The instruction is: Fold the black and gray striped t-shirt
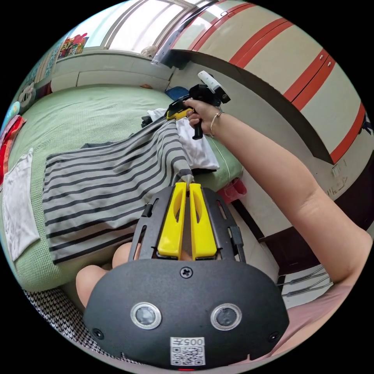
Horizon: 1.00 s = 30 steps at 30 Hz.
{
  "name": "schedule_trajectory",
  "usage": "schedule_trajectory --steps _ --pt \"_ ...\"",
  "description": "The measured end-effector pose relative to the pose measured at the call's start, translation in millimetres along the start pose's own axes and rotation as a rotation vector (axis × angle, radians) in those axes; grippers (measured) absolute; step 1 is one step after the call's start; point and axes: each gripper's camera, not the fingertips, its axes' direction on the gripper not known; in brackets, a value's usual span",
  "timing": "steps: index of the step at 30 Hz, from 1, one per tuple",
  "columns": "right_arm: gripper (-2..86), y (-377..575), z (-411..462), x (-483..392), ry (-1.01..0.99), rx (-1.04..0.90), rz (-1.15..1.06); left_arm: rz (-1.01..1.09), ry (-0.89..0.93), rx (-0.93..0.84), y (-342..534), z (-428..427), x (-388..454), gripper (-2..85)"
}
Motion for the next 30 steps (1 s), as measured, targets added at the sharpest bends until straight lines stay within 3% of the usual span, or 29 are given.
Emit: schedule_trajectory --steps 10,20,24,30 --pt "-1.4 19.6 -23.6 -164.8 0.043 0.024 -0.177 -0.178 -0.119 0.063 48.6 -75.4 -96.9 0.6" --pt "3.3 56.2 35.1 -359.7 -0.033 -0.065 -0.355 -0.402 -0.341 -0.014 100.5 -98.3 -204.0 0.6" --pt "7.3 81.0 43.5 -372.6 -0.098 -0.055 -0.442 -0.503 -0.331 -0.144 120.1 -64.3 -254.6 0.6" --pt "11.2 127.8 43.5 -320.2 -0.197 -0.095 -0.527 -0.459 -0.373 -0.155 126.1 -57.1 -258.0 0.5"
